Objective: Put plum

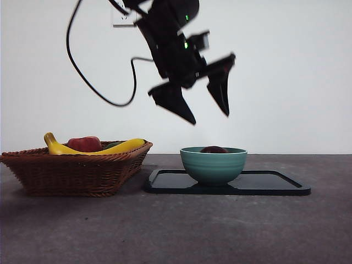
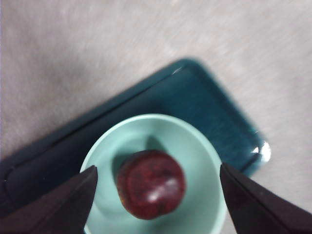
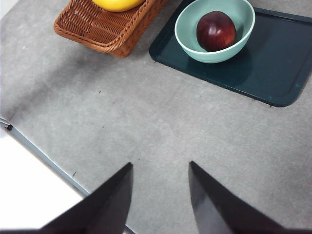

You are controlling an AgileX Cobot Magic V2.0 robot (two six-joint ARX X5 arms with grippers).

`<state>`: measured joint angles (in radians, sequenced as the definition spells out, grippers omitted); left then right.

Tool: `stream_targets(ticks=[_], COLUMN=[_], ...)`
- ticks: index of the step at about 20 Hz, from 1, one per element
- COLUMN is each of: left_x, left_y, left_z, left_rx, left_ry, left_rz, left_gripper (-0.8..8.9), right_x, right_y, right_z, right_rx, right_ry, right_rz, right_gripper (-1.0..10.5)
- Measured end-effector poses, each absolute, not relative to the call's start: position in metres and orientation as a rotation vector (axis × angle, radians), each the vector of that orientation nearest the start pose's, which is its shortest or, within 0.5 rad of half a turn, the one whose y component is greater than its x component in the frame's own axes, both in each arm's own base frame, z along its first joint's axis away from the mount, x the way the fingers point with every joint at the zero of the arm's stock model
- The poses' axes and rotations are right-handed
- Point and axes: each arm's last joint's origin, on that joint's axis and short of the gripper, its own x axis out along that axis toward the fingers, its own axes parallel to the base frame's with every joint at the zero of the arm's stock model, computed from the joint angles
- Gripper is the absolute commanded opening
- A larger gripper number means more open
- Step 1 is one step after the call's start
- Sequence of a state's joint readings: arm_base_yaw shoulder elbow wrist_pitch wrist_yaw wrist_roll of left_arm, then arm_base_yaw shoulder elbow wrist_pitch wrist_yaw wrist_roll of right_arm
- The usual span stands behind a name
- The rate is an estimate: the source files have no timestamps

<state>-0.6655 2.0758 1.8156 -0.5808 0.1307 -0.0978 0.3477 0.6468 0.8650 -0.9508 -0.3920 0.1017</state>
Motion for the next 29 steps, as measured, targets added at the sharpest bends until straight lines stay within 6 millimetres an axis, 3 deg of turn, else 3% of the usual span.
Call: stream_targets(ticks=[10, 18, 23, 29], left_x=[0.368, 0.364, 0.363, 0.363], left_y=[-0.311, -0.316, -0.316, -0.316], left_z=[0.211, 0.202, 0.202, 0.205], left_rx=[0.201, 0.259, 0.268, 0.271], left_ry=[0.913, 0.937, 0.936, 0.946], left_rz=[-0.706, -0.703, -0.704, -0.702], left_gripper=[4.03, 4.0, 2.4, 2.41], right_x=[0.096, 0.096, 0.096, 0.096], right_y=[0.046, 0.046, 0.046, 0.046], right_z=[0.311, 0.311, 0.311, 0.311], right_rx=[0.109, 0.109, 0.109, 0.108], right_ry=[0.785, 0.786, 0.786, 0.785], right_rz=[0.667, 0.667, 0.667, 0.666], right_gripper=[1.8, 1.8, 1.8, 1.8])
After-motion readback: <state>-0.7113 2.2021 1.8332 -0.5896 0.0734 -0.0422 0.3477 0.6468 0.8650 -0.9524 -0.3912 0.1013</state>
